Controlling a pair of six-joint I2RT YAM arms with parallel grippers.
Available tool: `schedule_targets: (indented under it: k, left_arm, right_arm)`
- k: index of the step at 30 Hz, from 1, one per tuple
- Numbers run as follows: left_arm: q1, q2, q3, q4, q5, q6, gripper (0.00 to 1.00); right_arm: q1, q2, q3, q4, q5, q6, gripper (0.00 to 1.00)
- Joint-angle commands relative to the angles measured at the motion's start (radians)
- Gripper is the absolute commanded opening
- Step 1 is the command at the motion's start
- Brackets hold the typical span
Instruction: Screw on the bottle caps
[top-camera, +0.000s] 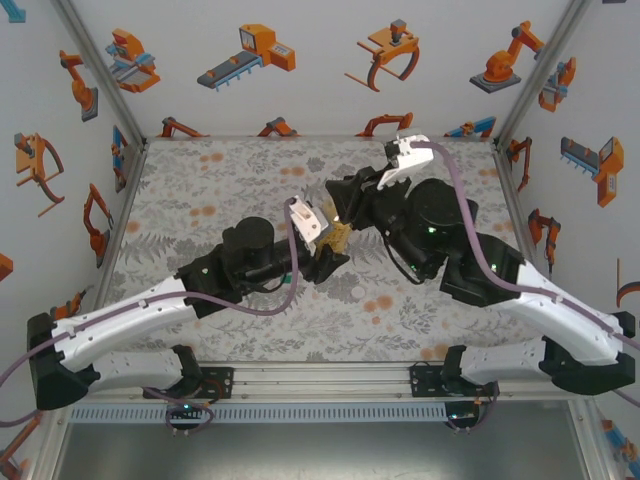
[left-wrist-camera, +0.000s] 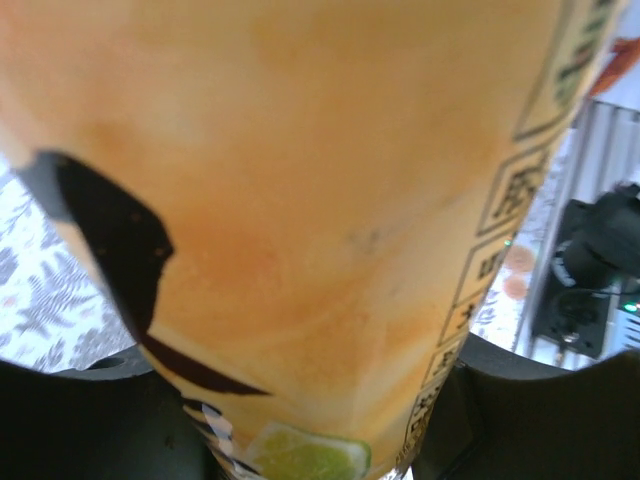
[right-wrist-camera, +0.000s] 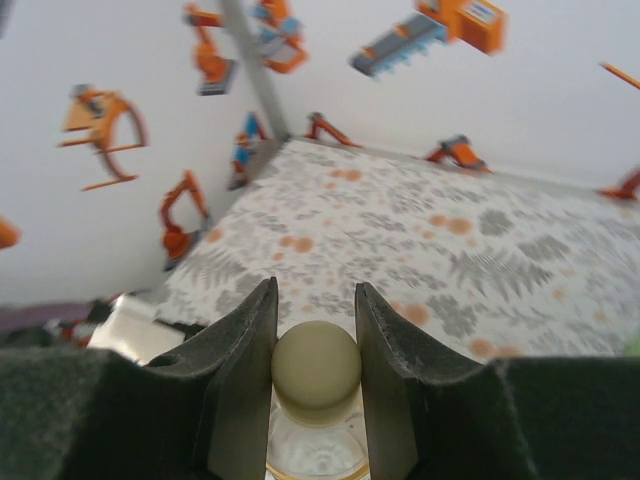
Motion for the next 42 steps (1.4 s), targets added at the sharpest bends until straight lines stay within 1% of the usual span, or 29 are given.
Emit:
schedule_targets:
  k: [1,3,5,6,9,12,13,14,16,18,21,23,25,29,33,35,38,42]
  left_arm:
    - [-0.008,-0.002,0.071,0.068,-0.15,-0.025,0.0]
    - [-0.007,-0.002,0.068,0.068,-0.141,-0.032,0.0]
    - [-0.008,-0.008,0.06,0.07,-0.134,-0.039,0.06]
    - [-0.008,-0.011,0.052,0.077,-0.129,-0.04,0.14]
    - [-0.008,-0.027,0.018,0.103,-0.138,-0.055,0.49]
    - [-0.007,-0.048,-0.008,0.096,-0.144,-0.063,0.74]
    - [-0.008,-0.056,-0.014,0.08,-0.146,-0.068,0.81]
    - [-0.008,-0.064,-0.02,0.068,-0.15,-0.071,0.86]
    - [-0.009,-0.089,-0.039,0.029,-0.179,-0.088,0.92]
    - [-0.007,-0.119,-0.061,-0.007,-0.217,-0.104,0.94]
    - [-0.004,-0.173,-0.103,-0.056,-0.267,-0.128,0.94]
    - [-0.003,-0.207,-0.128,-0.09,-0.288,-0.145,0.94]
    - [-0.001,-0.243,-0.151,-0.123,-0.301,-0.158,0.94]
    - [0.003,-0.308,-0.179,-0.195,-0.309,-0.184,0.91]
    - [0.004,-0.368,-0.198,-0.27,-0.329,-0.217,0.91]
    - [0.008,-0.394,-0.217,-0.281,-0.322,-0.231,0.89]
    - [0.022,-0.419,-0.24,-0.3,-0.285,-0.261,0.88]
    - [0.04,-0.424,-0.25,-0.345,-0.251,-0.293,0.88]
  right_arm:
    - [0.003,0.026,0.022,-0.131,0.211,0.135,0.0]
    - [0.002,0.022,0.014,-0.123,0.209,0.146,0.0]
    - [0.002,0.017,0.002,-0.106,0.194,0.14,0.0]
    - [0.001,0.014,-0.005,-0.098,0.188,0.137,0.0]
    - [0.002,0.006,-0.025,-0.063,0.17,0.108,0.0]
    - [0.0,-0.002,-0.04,-0.036,0.172,0.06,0.0]
    - [-0.006,-0.002,-0.039,-0.036,0.172,0.043,0.0]
    - [-0.01,-0.003,-0.043,-0.032,0.172,0.029,0.0]
    - [-0.034,-0.018,-0.084,0.02,0.143,-0.01,0.0]
    - [-0.07,-0.034,-0.129,0.07,0.101,-0.037,0.0]
    - [-0.138,-0.043,-0.188,0.133,0.049,-0.086,0.0]
    - [-0.183,-0.049,-0.242,0.207,0.016,-0.13,0.0]
    - [-0.246,-0.048,-0.294,0.274,-0.038,-0.153,0.0]
    - [-0.381,-0.029,-0.402,0.431,-0.147,-0.165,0.0]
    - [-0.506,0.041,-0.461,0.577,-0.259,-0.182,0.0]
    - [-0.551,0.087,-0.476,0.641,-0.306,-0.191,0.0]
    - [-0.598,0.169,-0.48,0.722,-0.341,-0.221,0.0]
    - [-0.66,0.276,-0.476,0.813,-0.399,-0.22,0.0]
